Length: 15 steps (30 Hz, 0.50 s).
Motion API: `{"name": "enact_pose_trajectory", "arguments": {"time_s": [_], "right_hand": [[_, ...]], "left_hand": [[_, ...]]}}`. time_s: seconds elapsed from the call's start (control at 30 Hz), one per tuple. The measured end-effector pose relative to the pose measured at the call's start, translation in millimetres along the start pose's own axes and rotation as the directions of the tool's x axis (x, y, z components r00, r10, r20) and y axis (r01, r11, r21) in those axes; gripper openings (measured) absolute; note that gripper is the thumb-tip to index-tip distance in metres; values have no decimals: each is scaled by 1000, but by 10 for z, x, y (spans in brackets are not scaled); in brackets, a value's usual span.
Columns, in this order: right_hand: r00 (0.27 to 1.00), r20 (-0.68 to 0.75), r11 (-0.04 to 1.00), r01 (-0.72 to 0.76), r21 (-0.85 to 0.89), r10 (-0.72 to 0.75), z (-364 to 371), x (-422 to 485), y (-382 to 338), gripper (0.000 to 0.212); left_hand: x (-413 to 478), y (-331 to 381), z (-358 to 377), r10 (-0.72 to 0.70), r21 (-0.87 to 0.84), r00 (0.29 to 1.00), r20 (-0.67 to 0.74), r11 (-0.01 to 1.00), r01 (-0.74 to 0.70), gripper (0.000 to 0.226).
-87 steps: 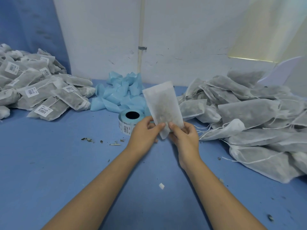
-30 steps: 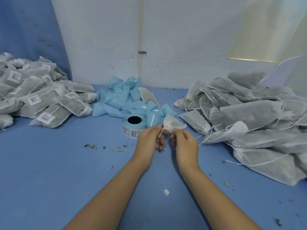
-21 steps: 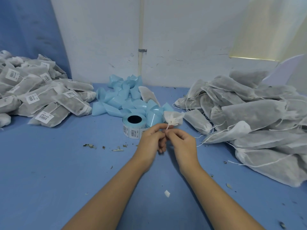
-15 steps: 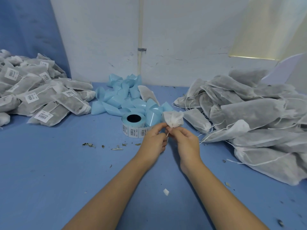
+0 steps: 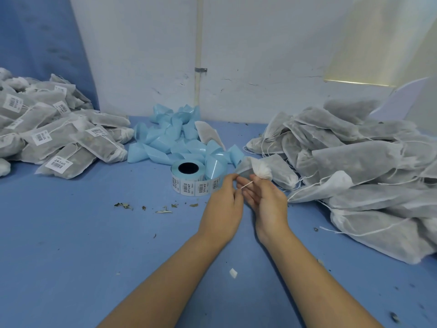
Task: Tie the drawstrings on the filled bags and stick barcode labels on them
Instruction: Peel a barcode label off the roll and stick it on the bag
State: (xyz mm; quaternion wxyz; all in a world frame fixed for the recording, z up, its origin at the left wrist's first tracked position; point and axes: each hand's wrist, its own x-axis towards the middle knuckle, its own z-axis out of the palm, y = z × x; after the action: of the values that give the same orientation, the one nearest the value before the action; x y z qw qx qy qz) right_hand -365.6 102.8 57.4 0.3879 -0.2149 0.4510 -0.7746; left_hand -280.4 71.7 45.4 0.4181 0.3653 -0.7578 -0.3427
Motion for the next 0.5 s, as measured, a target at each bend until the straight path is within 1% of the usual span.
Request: {"name": "enact_pose_trajectory", "arguments": {"time_s": [0.07,0.1,0.17,0.23,0.27,0.33,0.43,0.5], "right_hand": [[1000,26,1000,-8,0,8,-17,12,-22,13],[1000,19,999,2,-34,-1,-22,17,-21,13],[997,-12,974,74,-216,-78,-26,23,5,16],[983,-2,897,168,-409,-185,-20,22,39,21],[975,20,863,207,-462,-223,-13,17,47,21],[964,46,821,247,-514,-262,-4,5,53,21],[952,21,776,262,-573,-306,-26,14,38,21],[929,12,662,273,-698,-370,-53,27,32,23]], "left_hand": [[23,-19,-30,12,66,1000,-28,998,-10,16],[31,-36,-50,26,117,999,-30,993,-22,16],[30,-67,-81,44,240,999,7,970,-45,21],[19,-66,-104,34,333,999,32,942,-43,23],[14,-62,-111,31,368,999,31,929,-41,23],[10,-62,-113,38,410,999,13,911,-40,23],[10,-73,-114,35,411,999,-17,911,-25,22],[8,-77,-122,38,387,998,-50,922,-16,21]]}}
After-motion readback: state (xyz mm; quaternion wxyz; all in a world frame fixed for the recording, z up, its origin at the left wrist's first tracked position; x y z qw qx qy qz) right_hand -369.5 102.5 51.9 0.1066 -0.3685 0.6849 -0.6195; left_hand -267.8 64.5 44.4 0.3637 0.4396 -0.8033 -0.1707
